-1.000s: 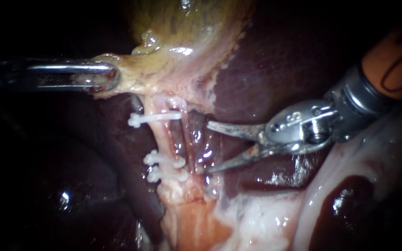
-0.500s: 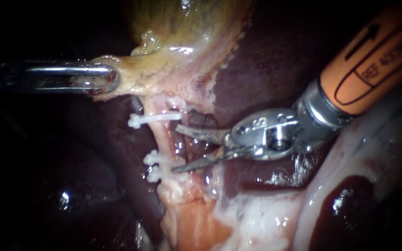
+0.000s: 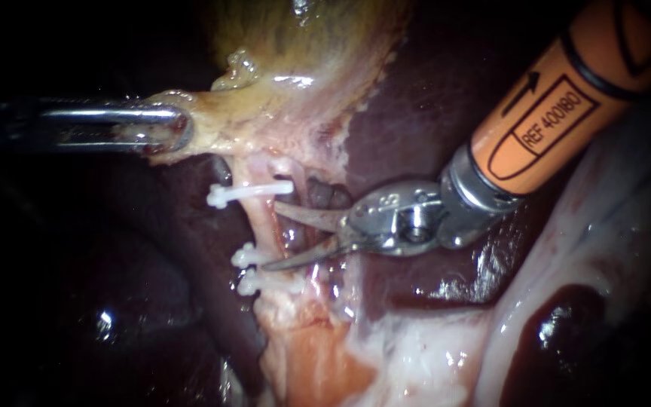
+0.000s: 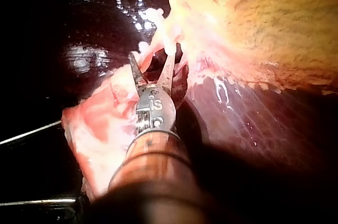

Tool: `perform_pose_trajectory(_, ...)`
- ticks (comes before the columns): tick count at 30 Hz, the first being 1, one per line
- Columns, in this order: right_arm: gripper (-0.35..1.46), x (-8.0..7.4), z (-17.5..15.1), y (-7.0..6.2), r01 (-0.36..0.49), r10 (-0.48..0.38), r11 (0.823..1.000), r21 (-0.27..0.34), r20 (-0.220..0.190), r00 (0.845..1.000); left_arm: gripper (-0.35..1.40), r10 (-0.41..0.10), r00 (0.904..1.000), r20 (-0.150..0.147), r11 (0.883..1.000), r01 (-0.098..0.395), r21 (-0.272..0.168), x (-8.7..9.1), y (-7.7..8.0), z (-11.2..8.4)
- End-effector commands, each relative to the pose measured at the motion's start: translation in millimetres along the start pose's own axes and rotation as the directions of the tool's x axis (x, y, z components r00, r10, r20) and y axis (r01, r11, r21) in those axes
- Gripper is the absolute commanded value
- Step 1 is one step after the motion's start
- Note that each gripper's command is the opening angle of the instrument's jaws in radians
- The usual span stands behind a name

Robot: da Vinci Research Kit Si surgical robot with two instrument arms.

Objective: Go to the cutting position left tube

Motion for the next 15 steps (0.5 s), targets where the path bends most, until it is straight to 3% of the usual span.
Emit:
perform_pose_trajectory(1, 1.43, 0.1, 0.3, 0.2, -0.013, 0.013, 1.000, 0.010, -0.013, 1.000, -0.35, 0.000, 1.0000, 0.000, 1.000, 0.000, 0.000, 0.0, 0.0, 0.0)
perform_pose_trajectory(15, 1.43, 3.1, 3.8, 1.0, -0.112, 0.124, 0.989, 0.101, -0.125, 0.984, -0.35, 0.000, 1.0000, 0.000, 1.000, 0.000, 0.000, 0.0, 0.0, 0.0)
